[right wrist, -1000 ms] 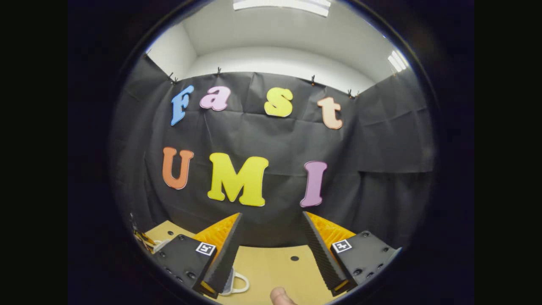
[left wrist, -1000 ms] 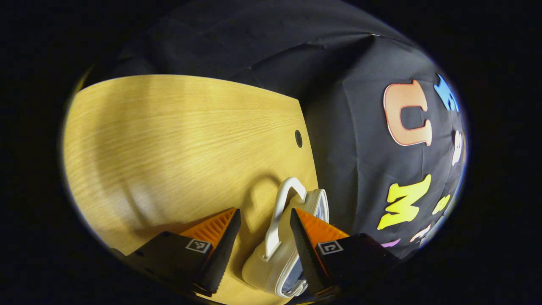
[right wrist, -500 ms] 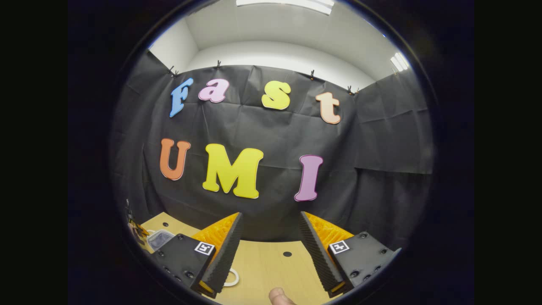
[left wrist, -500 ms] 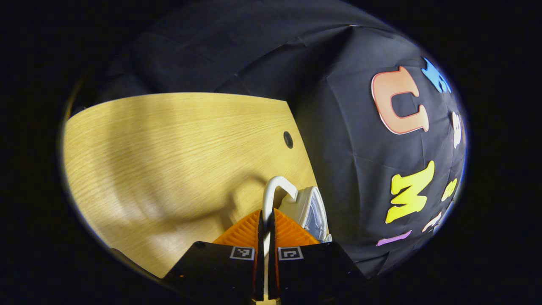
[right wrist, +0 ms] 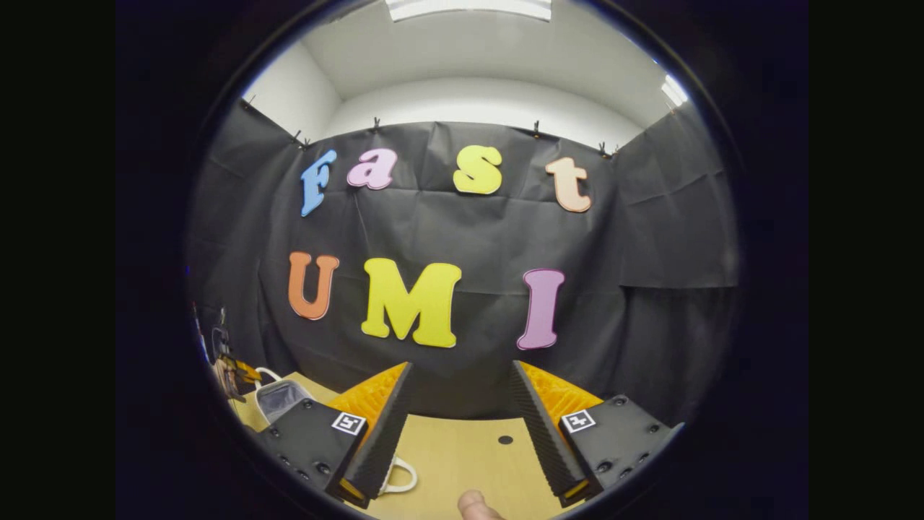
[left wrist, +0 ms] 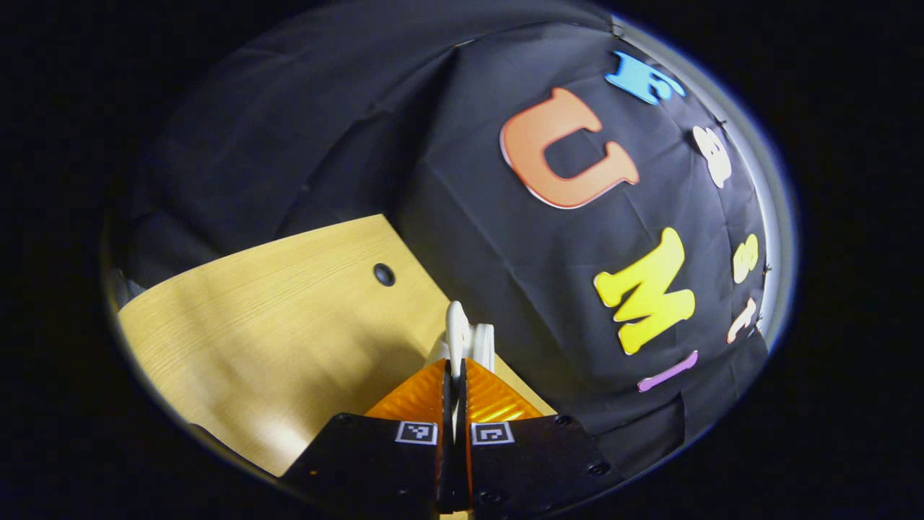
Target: First open the suitcase, pack the skin care products into it, and then close the suitcase.
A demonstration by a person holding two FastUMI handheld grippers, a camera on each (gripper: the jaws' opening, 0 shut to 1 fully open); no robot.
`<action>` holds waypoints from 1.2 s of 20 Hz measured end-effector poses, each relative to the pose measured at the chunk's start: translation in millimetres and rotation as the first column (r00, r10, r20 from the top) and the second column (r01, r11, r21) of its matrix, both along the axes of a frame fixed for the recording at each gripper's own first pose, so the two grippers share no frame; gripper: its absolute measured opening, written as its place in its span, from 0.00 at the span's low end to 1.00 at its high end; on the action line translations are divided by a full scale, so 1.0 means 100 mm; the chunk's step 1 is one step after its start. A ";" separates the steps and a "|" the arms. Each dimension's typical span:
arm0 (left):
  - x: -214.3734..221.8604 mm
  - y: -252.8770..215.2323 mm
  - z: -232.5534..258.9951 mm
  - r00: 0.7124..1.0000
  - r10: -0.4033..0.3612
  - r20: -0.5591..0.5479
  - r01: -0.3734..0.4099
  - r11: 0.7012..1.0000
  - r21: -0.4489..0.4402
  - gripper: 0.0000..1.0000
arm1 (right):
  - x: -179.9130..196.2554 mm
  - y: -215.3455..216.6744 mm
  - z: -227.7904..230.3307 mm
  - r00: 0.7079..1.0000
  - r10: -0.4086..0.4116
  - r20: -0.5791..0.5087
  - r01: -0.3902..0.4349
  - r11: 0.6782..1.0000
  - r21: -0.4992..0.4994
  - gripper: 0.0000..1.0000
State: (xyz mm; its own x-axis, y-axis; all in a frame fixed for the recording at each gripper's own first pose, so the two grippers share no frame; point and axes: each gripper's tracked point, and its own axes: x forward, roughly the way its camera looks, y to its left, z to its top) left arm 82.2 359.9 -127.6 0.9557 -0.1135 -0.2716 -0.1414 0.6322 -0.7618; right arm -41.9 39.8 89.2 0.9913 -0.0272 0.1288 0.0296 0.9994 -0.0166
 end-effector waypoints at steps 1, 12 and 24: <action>0.01 -0.12 0.13 0.999 -0.025 0.023 0.024 0.999 0.033 0.03 | -0.01 -0.01 0.00 1.000 0.006 0.001 -0.006 1.000 -0.004 0.80; 0.22 -1.72 0.67 0.953 -0.304 0.018 0.265 0.857 0.441 0.03 | 0.09 -0.09 -0.15 0.998 0.062 -0.029 -0.061 0.997 0.041 0.80; 0.67 -3.29 -0.23 0.842 -0.523 -0.133 0.503 0.672 0.542 0.03 | 0.08 -0.47 -0.39 0.996 0.030 -0.087 -0.026 0.998 0.050 0.78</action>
